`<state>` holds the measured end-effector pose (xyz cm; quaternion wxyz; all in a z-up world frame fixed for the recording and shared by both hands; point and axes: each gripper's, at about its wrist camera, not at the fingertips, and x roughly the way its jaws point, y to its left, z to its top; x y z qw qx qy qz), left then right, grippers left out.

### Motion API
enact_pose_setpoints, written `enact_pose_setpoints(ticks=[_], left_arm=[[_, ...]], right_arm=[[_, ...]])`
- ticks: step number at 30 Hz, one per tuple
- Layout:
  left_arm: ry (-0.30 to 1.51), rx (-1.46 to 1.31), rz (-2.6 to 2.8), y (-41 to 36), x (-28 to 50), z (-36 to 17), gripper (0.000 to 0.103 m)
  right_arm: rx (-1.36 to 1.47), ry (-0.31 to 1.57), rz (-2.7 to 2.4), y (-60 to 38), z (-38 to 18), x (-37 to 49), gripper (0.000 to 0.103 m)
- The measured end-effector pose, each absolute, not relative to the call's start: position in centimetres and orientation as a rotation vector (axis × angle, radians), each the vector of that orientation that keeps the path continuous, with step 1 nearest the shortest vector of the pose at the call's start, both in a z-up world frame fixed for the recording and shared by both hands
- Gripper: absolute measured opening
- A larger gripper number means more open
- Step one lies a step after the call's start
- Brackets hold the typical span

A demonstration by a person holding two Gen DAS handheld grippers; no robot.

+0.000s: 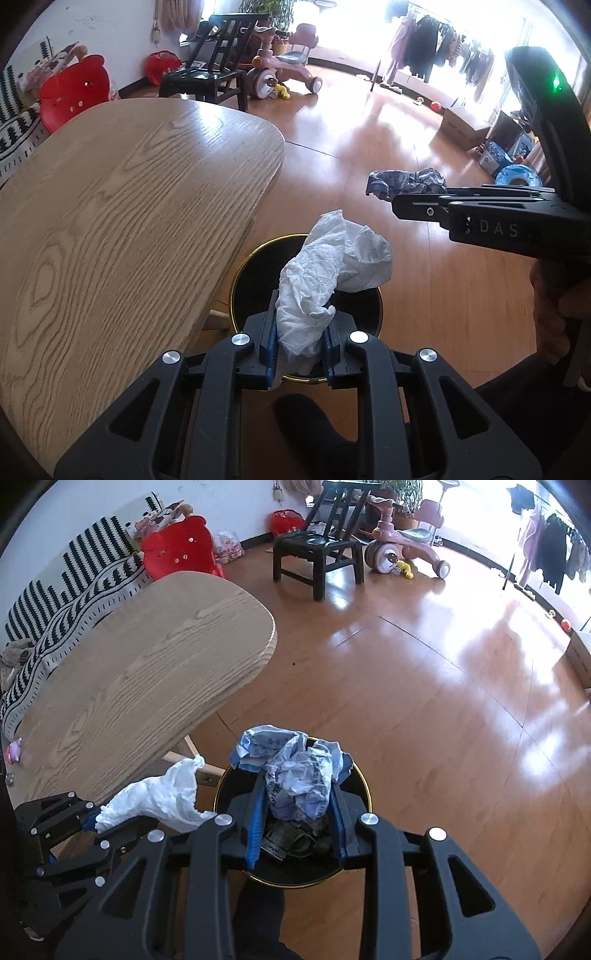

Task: Collect trash
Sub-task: 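Carry the paper and tissue over the bin and open both grippers to drop them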

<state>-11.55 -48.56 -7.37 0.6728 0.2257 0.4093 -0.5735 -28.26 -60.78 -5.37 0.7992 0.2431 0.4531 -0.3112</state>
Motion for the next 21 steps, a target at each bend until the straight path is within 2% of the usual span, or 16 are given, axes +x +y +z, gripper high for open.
enact_pose_setpoints(ticks=[21], left_arm=[[0.931,0.523,-1.305,-49.45,-11.38,-8.33,0.018]], right_arm=[[0.53,0.973,-0.671,-60.27,-5.4,-28.2,0.03]])
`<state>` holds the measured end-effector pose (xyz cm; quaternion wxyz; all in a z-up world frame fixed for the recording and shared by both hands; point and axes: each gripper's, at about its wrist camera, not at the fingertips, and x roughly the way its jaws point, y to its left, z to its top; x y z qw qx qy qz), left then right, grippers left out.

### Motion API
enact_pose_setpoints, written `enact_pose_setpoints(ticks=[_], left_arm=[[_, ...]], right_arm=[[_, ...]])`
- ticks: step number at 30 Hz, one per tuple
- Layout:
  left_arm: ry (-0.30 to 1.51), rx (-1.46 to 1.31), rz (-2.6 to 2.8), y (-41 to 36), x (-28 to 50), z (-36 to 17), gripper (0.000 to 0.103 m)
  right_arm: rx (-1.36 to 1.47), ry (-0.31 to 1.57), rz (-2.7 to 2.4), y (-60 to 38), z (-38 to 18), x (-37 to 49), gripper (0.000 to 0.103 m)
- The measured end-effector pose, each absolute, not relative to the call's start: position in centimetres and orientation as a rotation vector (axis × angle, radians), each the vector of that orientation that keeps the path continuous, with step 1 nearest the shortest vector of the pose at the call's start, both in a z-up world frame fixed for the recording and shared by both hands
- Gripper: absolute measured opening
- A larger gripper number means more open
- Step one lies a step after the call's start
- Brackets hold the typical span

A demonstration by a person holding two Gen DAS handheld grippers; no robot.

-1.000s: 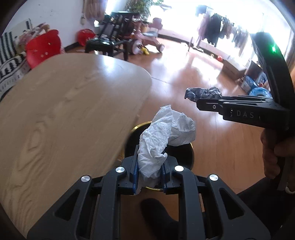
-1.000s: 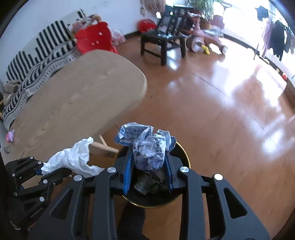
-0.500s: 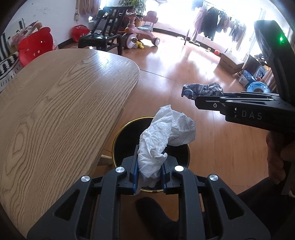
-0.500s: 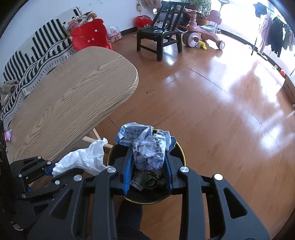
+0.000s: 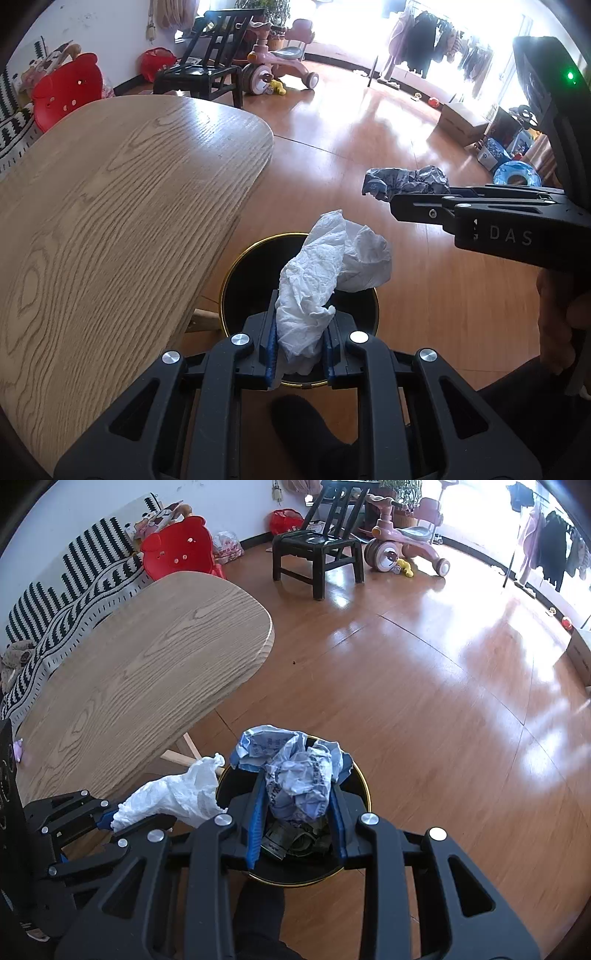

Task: Collect trash
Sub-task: 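Carry the paper and tissue over the bin and open both grippers to drop them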

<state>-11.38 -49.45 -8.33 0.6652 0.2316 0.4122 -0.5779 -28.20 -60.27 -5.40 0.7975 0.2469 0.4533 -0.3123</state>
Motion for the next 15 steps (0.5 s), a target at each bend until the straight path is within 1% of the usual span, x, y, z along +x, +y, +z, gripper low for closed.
enact_pose_setpoints(ticks=[9,11,12,13,14,15], left_arm=[[0.939,0.528,-1.315,-49.68,-11.51,-8.57,0.019],[0.945,0.528,-1.318,-49.71,-11.46,-8.62,0.021],[0.946,0.529,-1.318,-49.75,-11.35,-8.59,0.025],[0.943,0.529,-1.314,-49.73,-11.33,-8.58,0.033],[0.941,0.528,-1.311,-49.74,-11.31,-8.56,0.037],[0.942,0.524,-1.312,-49.69,-11.28,-8.54,0.045]], right_arm=[[0.532,0.977,-0.667,-60.28,-5.51,-28.14,0.031],[0.533,0.979,-0.668,-60.37,-5.55,-28.12,0.034],[0.537,0.979,-0.664,-60.6,-5.55,-28.17,0.036],[0.539,0.98,-0.664,-60.59,-5.55,-28.15,0.039],[0.538,0.978,-0.666,-60.57,-5.54,-28.16,0.041],[0.536,0.976,-0.666,-60.55,-5.5,-28.15,0.043]])
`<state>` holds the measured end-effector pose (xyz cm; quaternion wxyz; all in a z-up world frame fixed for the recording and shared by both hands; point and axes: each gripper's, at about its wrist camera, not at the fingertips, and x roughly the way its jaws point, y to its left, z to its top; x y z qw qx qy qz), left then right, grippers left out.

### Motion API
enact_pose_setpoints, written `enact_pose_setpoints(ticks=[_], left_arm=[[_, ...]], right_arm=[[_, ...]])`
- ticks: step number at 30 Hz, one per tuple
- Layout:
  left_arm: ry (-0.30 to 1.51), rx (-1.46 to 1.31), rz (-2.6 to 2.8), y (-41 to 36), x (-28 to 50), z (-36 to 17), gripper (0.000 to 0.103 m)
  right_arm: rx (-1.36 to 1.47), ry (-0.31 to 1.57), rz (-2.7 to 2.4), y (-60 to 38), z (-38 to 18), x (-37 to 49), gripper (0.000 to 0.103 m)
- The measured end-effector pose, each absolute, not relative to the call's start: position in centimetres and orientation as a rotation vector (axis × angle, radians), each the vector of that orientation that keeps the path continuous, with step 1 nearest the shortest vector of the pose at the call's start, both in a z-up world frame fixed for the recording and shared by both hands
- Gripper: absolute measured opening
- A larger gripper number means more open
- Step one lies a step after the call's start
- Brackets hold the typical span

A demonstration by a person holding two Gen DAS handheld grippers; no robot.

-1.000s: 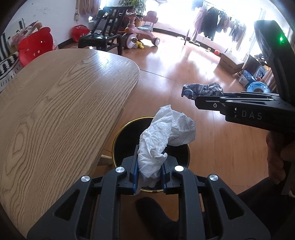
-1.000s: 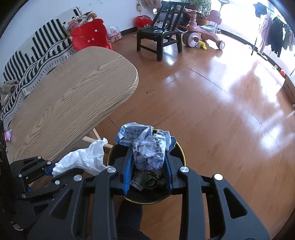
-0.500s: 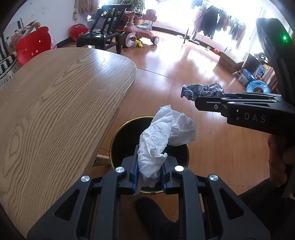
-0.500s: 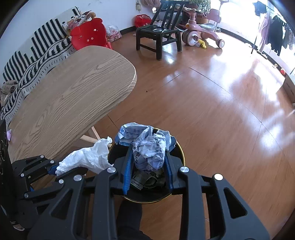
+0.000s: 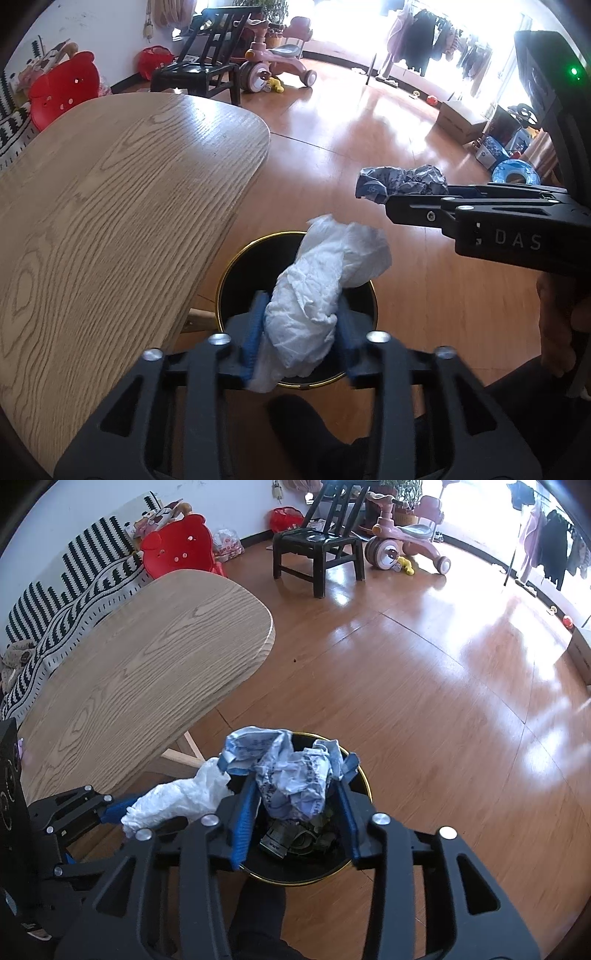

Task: Collect trash
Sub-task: 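Carry the paper and tissue over the bin and open both grippers to drop them, then move both open grippers back over the table toward the remaining items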

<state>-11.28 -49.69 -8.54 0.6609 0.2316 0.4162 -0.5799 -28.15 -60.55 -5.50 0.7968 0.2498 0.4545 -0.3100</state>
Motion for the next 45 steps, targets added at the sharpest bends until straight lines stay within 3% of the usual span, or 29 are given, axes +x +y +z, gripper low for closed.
enact_pose_setpoints(ticks=[4,7,10,19,24,39,45], left_arm=[[0.932,0.513,-1.317,-49.6,-11.4,-8.2,0.065],[0.923,0.508,-1.319,-49.5,-11.5,-7.9,0.071],[0.917,0.507,-1.315,-49.4,-11.7,-7.7,0.08],[0.899,0.443,-1.274,-46.2,-9.9,-4.8,0.087],[0.848,0.389,-1.165,-40.9,-5.8,-2.3,0.092],[0.876,0.104,-0.371,-10.0,13.1,-0.7,0.093],[0.911,-0.056,-0.186,-3.7,18.4,-1.9,0.093]], right_arm=[[0.535,0.967,-0.663,-60.5,-5.3,-28.1,0.05],[0.538,0.968,-0.666,-60.6,-5.4,-28.2,0.053],[0.526,0.985,-0.673,-60.8,-5.6,-27.9,0.065],[0.515,0.937,-0.659,-59.9,-3.9,-26.7,0.065],[0.464,0.791,-0.566,-56.0,0.6,-22.7,0.074],[0.284,0.818,-0.04,-34.1,1.1,-0.3,0.077],[0.239,0.874,0.041,-27.8,-0.8,6.1,0.077]])
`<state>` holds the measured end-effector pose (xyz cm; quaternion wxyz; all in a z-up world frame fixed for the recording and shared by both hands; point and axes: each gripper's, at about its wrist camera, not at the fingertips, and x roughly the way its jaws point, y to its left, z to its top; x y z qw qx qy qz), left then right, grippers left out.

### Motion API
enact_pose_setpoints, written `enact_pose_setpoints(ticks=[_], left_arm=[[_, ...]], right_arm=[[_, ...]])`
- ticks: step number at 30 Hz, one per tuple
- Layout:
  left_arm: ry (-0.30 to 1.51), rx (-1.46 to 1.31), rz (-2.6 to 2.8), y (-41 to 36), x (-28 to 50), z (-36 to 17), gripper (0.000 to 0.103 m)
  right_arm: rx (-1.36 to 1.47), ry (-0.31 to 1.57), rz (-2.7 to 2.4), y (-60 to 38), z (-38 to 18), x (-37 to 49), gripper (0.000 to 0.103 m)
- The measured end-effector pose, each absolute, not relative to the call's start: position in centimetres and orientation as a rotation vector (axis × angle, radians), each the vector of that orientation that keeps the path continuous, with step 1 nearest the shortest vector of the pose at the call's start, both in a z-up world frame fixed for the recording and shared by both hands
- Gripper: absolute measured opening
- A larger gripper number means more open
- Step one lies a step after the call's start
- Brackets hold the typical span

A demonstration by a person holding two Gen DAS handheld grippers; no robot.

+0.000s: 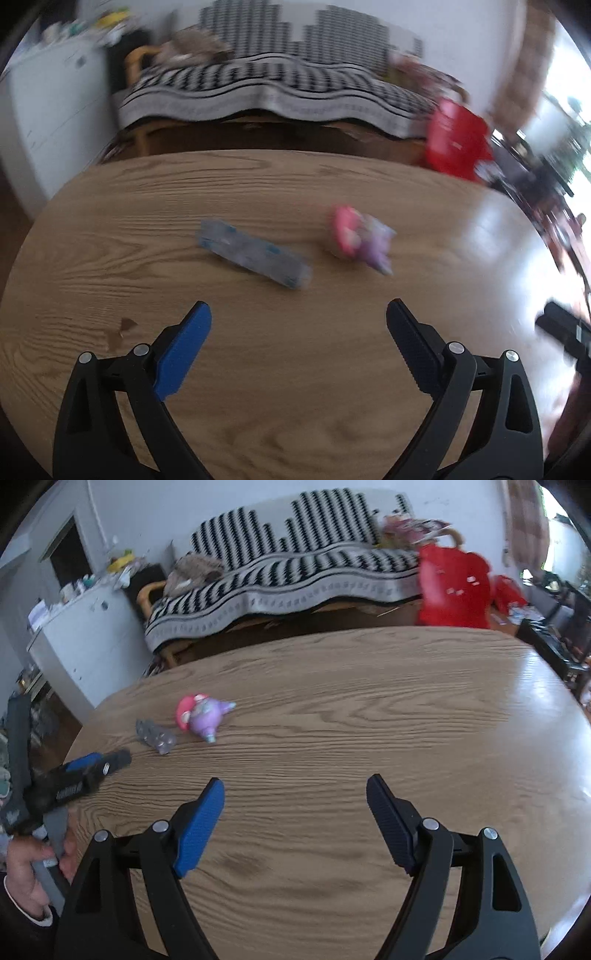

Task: Collect trash
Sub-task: 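Grasp the pink-purple toy with the right gripper while the left grasps the clear blister pack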

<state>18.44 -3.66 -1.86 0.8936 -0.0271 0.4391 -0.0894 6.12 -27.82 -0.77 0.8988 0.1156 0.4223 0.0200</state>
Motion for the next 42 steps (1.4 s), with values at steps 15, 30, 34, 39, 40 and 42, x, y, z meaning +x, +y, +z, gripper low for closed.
enact_pose_setpoints(ticks=[15,30,34,39,40,42], left_arm=[[1.017,0.013,-0.022,-2.2,24.5,-7.4,0.093],[1.018,0.039,-0.098,-0.9,24.5,-7.2,0.093],[1.027,0.047,-0.098,-0.7,25.3,-7.8,0.093],[0.996,0.076,-0.093,-1.2,25.2,-7.9,0.086],[0.986,0.078,-0.097,-1.3,25.0,-7.8,0.078],[0.972,0.08,-0.097,-1.2,25.1,-7.6,0.066]], right_arm=[[0.18,0.943,0.131,-22.7,-3.0,12.0,0.077],[-0.131,0.951,0.407,-17.0,-5.3,22.2,0.084],[-0.155,0.985,0.476,-16.2,-6.8,24.5,0.084],[-0.195,1.014,0.545,-14.8,-8.2,25.6,0.083],[-0.196,1.009,0.554,-14.6,-8.4,25.6,0.08],[-0.184,0.993,0.56,-14.5,-8.2,25.4,0.066]])
